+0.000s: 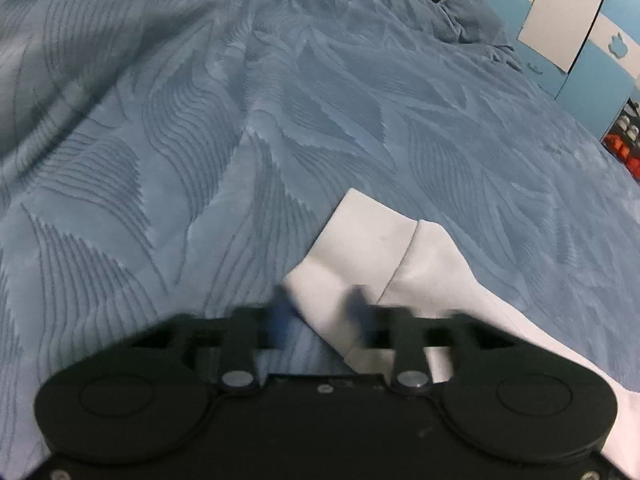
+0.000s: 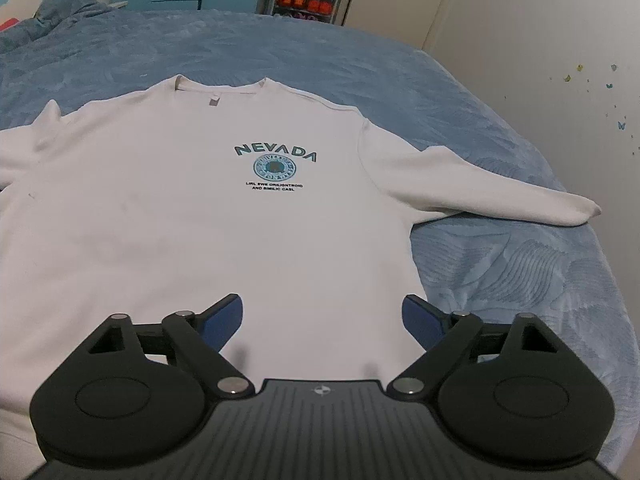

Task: Fold small clothes
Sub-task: 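Grasp the sweatshirt sleeve cuff with the left gripper, then lift the sleeve with the left gripper and fold it across the body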

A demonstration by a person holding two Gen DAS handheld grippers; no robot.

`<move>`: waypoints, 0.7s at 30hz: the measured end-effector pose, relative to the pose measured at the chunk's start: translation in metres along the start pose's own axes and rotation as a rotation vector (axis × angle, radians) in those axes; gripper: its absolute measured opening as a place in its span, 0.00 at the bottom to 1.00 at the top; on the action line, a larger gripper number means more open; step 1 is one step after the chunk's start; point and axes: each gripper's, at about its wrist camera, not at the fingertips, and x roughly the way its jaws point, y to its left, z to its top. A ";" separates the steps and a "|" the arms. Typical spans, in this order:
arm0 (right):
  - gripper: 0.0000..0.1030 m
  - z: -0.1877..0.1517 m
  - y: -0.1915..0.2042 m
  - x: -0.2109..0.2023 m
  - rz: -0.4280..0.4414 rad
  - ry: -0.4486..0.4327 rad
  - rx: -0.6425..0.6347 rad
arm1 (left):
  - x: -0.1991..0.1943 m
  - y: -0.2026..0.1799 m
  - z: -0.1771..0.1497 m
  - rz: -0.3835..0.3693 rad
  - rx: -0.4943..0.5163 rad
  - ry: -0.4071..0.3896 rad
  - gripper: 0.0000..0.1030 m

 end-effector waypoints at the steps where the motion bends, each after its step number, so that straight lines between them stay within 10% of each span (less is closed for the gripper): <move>1: 1.00 0.001 0.000 -0.001 0.002 -0.002 0.000 | 0.001 0.001 0.002 -0.012 0.002 0.002 0.12; 21: 1.00 -0.006 -0.037 0.030 -0.158 0.041 0.003 | -0.128 -0.091 0.000 -0.142 0.272 -0.204 0.08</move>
